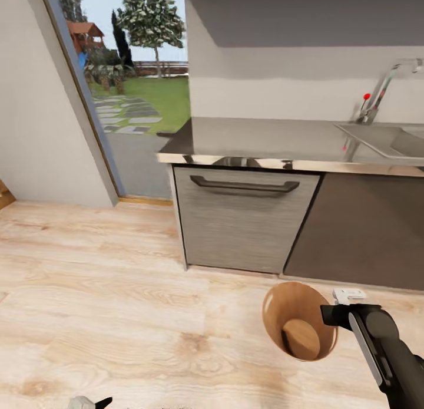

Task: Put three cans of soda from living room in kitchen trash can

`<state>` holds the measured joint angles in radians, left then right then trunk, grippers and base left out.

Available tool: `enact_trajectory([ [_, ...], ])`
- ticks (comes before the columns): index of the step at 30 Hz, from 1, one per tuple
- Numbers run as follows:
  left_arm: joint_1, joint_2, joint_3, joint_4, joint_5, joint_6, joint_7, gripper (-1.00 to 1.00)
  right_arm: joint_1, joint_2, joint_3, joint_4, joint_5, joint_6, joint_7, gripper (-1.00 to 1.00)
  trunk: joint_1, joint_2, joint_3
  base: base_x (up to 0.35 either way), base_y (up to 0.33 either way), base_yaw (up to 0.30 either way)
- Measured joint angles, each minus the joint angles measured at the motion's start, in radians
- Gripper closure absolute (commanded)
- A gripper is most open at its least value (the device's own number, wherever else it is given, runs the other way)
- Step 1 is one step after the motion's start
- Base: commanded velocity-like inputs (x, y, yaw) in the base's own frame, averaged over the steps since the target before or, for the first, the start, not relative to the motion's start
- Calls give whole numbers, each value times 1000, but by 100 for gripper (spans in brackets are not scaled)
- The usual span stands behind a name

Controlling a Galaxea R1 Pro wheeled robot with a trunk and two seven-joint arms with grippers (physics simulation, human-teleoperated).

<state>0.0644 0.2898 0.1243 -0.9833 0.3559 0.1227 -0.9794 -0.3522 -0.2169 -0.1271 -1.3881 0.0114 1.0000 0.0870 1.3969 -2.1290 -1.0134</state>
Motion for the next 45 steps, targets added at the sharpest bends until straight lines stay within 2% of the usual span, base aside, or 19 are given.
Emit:
enact_trajectory([
  [45,0,0,0,0,0,0,0,-100,0,0,0,0,-2,0,0,100,0,0,0,0,159,290],
])
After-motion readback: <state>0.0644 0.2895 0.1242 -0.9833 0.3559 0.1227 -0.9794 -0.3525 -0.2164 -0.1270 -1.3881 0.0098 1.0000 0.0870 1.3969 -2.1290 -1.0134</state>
